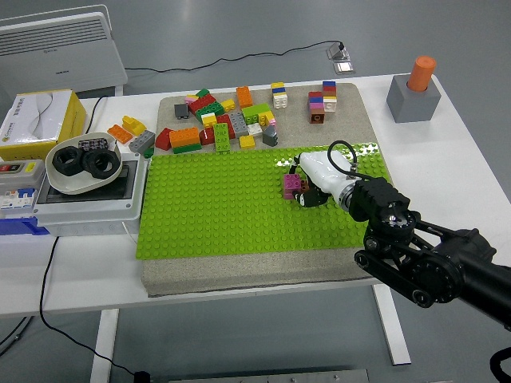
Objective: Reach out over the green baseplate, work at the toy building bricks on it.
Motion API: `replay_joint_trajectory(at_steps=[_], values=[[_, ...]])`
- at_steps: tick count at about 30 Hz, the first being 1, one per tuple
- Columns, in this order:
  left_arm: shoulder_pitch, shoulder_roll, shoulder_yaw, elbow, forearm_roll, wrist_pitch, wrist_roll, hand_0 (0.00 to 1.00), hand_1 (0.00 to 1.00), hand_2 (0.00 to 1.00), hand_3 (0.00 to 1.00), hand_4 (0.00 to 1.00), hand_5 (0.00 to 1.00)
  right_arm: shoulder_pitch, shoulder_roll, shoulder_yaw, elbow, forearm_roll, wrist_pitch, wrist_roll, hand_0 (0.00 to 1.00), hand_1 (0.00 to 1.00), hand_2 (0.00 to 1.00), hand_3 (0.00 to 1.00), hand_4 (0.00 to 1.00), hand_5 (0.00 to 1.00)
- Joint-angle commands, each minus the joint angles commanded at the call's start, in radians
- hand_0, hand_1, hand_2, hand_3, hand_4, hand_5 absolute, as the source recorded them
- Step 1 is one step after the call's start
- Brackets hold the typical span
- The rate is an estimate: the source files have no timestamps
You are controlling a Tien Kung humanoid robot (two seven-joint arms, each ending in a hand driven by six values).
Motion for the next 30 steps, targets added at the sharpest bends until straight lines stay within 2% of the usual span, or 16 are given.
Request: replay_joint_trajectory(at_steps=[24,30], values=[[0.000,0.000,-0.001,0.000,0.001,0.000,0.000,0.739,0.624,0.554,0.704,0.805,0.768,0.002,0.000,-0.002,-0.006,0.002,-0.003,-0.002,0.054,0.054,0.196,0.660,0.694,0.210],[0.000,0.000,-0.002,0.000,0.002,-0.001,0.001,0.739,0.624,0.555,0.703,0.805,0.766,0.000,-0.006,0.003,0.014,0.005,0.006,-0.006,0.054,0.054,0.196,0.662,0.699,0.208]])
